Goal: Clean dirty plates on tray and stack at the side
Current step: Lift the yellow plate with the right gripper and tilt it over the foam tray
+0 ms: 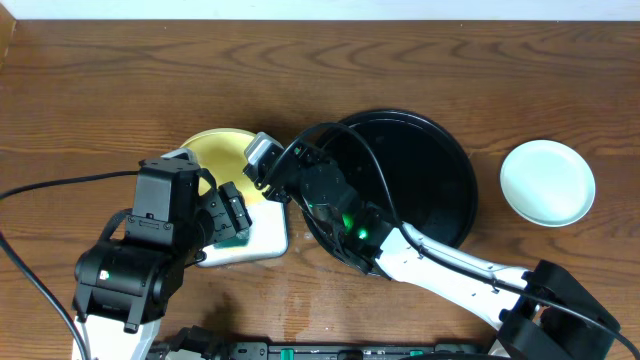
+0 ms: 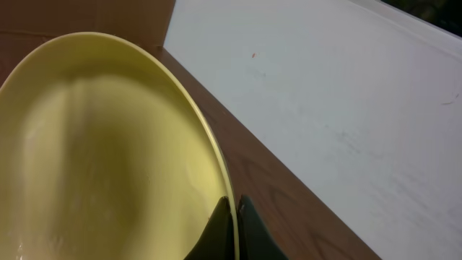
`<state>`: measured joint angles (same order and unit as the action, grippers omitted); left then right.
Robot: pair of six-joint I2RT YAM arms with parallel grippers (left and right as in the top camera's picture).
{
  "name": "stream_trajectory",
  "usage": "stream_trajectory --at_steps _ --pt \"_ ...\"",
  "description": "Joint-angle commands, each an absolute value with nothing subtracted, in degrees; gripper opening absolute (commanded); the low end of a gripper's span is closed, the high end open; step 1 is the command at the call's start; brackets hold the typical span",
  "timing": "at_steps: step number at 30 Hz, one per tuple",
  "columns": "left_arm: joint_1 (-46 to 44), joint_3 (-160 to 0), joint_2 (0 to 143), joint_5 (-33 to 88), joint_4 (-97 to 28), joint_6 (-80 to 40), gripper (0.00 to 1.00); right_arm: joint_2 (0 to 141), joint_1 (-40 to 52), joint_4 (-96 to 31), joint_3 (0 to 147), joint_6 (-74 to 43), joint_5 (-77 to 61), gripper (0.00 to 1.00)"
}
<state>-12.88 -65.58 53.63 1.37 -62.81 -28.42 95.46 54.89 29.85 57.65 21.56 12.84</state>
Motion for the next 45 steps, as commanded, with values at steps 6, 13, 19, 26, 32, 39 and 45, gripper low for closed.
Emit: stream_trajectory --at_steps 6,13,19,26,32,39,45 --pt "-12.67 -66.67 53.54 1.30 -62.96 -27.88 0.86 93.84 55.35 30.48 58.11 23.24 15.44 0.01" --pt "-12.67 -66.67 53.54 1.30 -62.94 -27.88 0.86 93.82 55.35 30.72 58.11 23.46 15.75 0.01" --pt "-12.67 -66.67 53.54 1.30 -62.96 -27.88 0.86 93.69 55.46 30.72 58.11 23.24 15.66 0.01" --pt "-12.67 -66.67 53.54 1.32 -62.96 -27.88 0.86 93.65 55.92 29.45 58.11 29.21 17.76 0.01" --pt "-12.67 -66.67 53.54 1.30 -62.94 -27.88 0.86 93.65 56.58 32.21 58.11 35.31 19.55 0.01" --pt "-12.67 -66.67 53.54 1.30 -62.96 -27.88 0.86 93.65 56.69 36.42 58.11 37.41 19.55 0.01" --pt "-12.67 -66.67 53.54 1.30 -62.94 -27.88 0.86 93.65 56.75 39.59 58.11 37.45 19.70 0.01"
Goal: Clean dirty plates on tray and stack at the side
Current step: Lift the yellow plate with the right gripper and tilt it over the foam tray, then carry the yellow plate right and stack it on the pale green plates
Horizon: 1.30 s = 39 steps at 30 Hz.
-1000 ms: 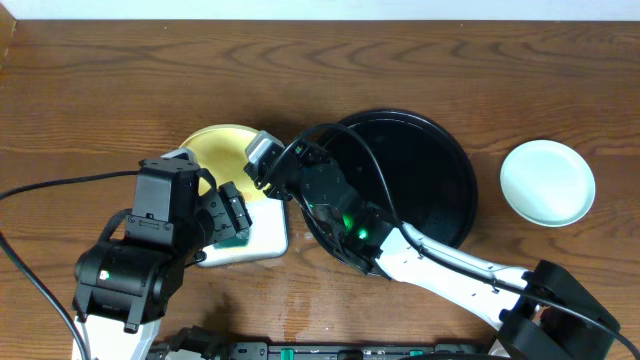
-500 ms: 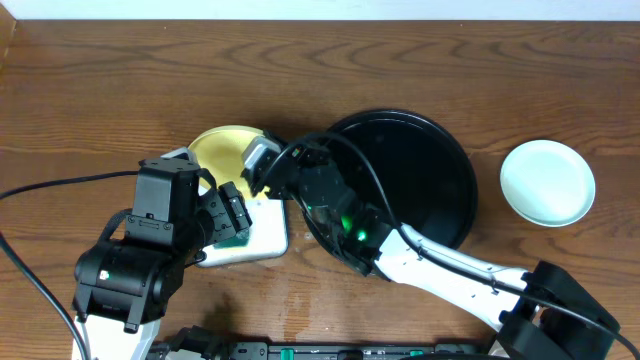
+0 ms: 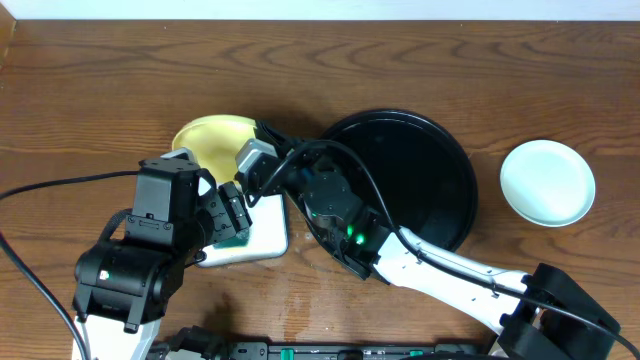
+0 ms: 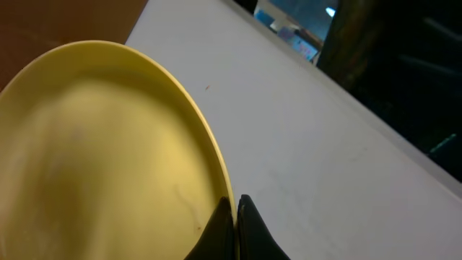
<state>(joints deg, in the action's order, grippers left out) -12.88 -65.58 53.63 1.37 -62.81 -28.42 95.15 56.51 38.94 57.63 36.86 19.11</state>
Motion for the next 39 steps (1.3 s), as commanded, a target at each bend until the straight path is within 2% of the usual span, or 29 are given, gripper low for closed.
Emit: stream_trajectory --at_steps 1,15,17,18,20,22,23,28,32,35,39 --pt "-12.67 -66.67 53.54 1.32 -62.96 -27.88 0.86 93.65 56.75 39.55 58.11 37.45 19.73 0.01" --pt "-12.67 -66.67 53.54 1.32 -62.96 -27.88 0.86 93.65 57.08 37.45 58.11 38.89 19.53 0.01" --pt "-12.67 -66.67 53.54 1.30 -62.96 -27.88 0.86 93.65 56.90 37.87 58.11 43.11 24.58 0.01" --pt "-12.67 -66.67 53.54 1.30 -62.96 -27.88 0.86 93.65 56.62 39.13 58.11 40.95 28.05 0.01" --pt "-12.67 -66.67 53.54 1.30 -62.96 -27.88 0.86 93.62 56.73 38.22 58.11 37.63 27.46 0.01" --pt "-12.67 -66.67 53.54 1.30 -62.96 -27.88 0.86 93.65 57.21 37.06 58.11 42.52 27.51 0.01" --pt "-12.67 -66.67 53.54 1.30 -62.94 -27.88 0.86 93.65 57.19 37.30 58.11 41.30 29.58 0.01" --pt "-12.67 -66.67 53.54 1.30 -62.96 -27.88 0.86 93.58 56.82 30.28 58.11 23.00 29.71 0.01" --pt "-12.67 -66.67 53.54 1.30 -62.96 -27.88 0.86 93.30 53.34 16.95 58.11 -6.90 38.50 0.01" --pt "-12.67 -66.67 53.54 1.30 -62.94 -27.88 0.86 91.13 48.14 7.55 58.11 -24.60 28.25 0.01" --pt "-12.67 -66.67 53.54 1.30 -62.96 -27.88 0.86 84.64 37.93 0.16 58.11 -32.97 6.44 0.01"
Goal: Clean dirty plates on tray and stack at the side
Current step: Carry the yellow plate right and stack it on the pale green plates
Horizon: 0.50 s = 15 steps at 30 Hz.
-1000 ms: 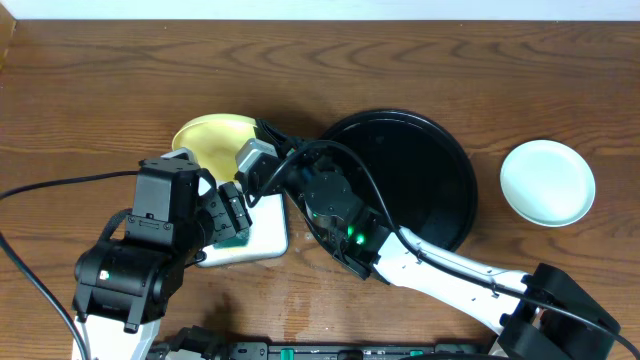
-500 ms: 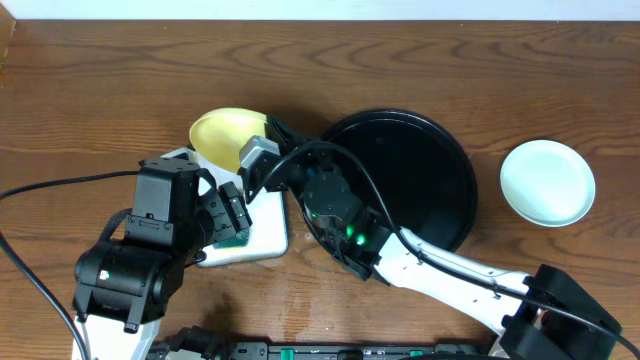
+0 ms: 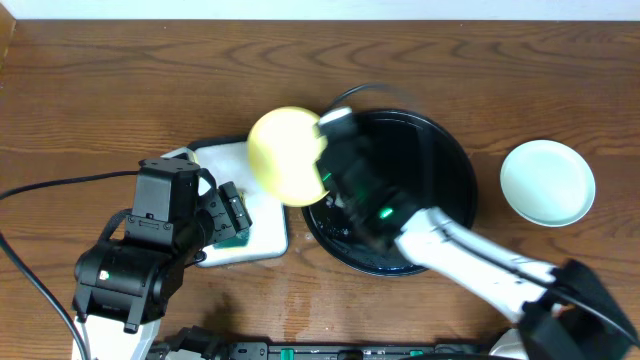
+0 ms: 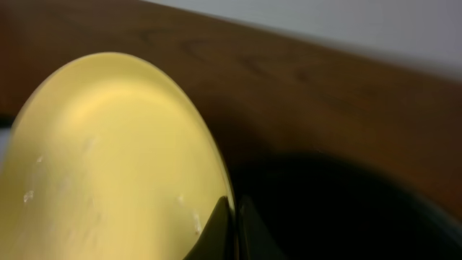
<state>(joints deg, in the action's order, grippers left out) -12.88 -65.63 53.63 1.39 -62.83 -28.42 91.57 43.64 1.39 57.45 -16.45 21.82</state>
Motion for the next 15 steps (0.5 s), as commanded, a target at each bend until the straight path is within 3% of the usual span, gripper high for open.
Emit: stream_trajectory --at_steps 1,5,11,15 --pt "-12.67 -66.67 53.54 1.30 -62.96 -27.88 0.86 82.50 34.79 -1.76 58.11 -33.87 1.65 0.01" --pt "-12.67 -66.67 53.54 1.30 -62.96 -27.88 0.86 74.50 21.65 -13.26 58.11 -36.42 -7.55 0.01" --pt "-12.67 -66.67 53.54 1.30 -62.94 -27.88 0.86 68.14 -1.89 -35.27 58.11 -34.76 -6.26 0.01" --pt "-12.67 -66.67 53.54 1.32 -62.96 -27.88 0.86 69.89 -18.37 -43.09 57.41 -32.25 -4.10 0.01"
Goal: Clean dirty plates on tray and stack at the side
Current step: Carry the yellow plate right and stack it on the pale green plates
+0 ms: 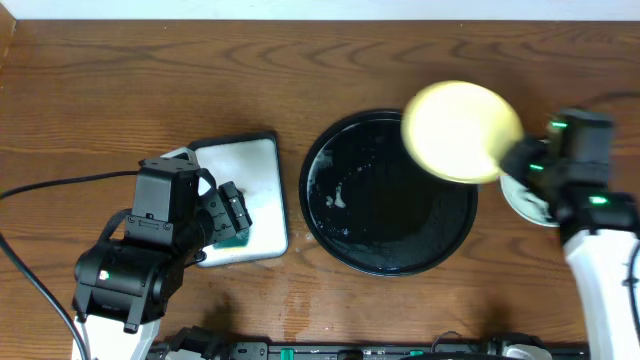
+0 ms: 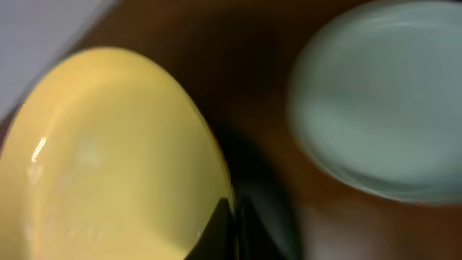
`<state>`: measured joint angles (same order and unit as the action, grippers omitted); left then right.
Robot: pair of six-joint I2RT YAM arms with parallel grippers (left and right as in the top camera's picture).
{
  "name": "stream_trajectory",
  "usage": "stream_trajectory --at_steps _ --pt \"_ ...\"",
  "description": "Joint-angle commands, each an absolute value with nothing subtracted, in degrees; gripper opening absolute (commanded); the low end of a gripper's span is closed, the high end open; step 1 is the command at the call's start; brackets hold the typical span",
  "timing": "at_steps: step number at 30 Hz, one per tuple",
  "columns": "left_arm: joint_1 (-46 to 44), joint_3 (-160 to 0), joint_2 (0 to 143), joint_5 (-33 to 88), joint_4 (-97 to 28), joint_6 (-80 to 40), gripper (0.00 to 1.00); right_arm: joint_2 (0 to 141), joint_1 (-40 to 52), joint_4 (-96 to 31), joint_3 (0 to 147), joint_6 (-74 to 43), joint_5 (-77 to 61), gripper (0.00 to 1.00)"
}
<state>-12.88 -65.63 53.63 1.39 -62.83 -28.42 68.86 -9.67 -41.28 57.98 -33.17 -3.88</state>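
Note:
A yellow plate [image 1: 460,130] hangs blurred over the right part of the round black tray [image 1: 390,250], close to the pale green plate [image 1: 525,205] lying on the table at the right. My right gripper [image 1: 505,160] is shut on the yellow plate's rim. In the right wrist view the yellow plate [image 2: 108,152] fills the left, the right gripper [image 2: 234,217] pinches its edge, and the pale green plate [image 2: 382,94] lies beyond. My left gripper [image 1: 232,215] rests over the white board [image 1: 250,160] with a green sponge [image 1: 236,240] at its fingertips.
Wet white smears [image 1: 335,195] lie on the left side of the black tray. The white board sits left of the tray. The table's far edge meets a white wall [image 1: 320,8]. The left arm's cable [image 1: 60,185] trails to the left.
My right gripper has carried the yellow plate from the tray's left rim to its right side, next to the pale green plate. The left arm has not moved.
The yellow plate was first held tilted at the white board beside the sponge, my right gripper on its rim. Then it stood a little further back and left. Later it was at the tray's left rim, and now it is by the pale green plate.

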Motion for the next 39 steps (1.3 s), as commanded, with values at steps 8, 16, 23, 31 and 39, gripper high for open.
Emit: stream_trajectory --at_steps 8,16,23,31,39 --pt "-12.67 -66.67 53.54 1.30 -62.94 -27.88 0.86 79.33 -36.75 -40.97 55.40 -32.45 -3.05 0.01" --pt "-12.67 -66.67 53.54 1.30 -62.96 -27.88 0.86 87.11 -37.54 -36.99 55.40 -29.36 -5.80 0.06" --pt "-12.67 -66.67 53.54 1.32 -62.96 -27.88 0.86 79.77 -35.35 -38.44 56.14 -23.44 -15.66 0.62" --pt "-12.67 -66.67 53.54 1.30 -62.96 -27.88 0.86 59.94 -23.40 -43.97 56.14 -15.11 -34.48 0.61" --pt "-12.67 -66.67 53.54 1.30 -62.96 -27.88 0.86 40.64 -8.75 -49.67 56.14 -14.52 -36.71 0.99"
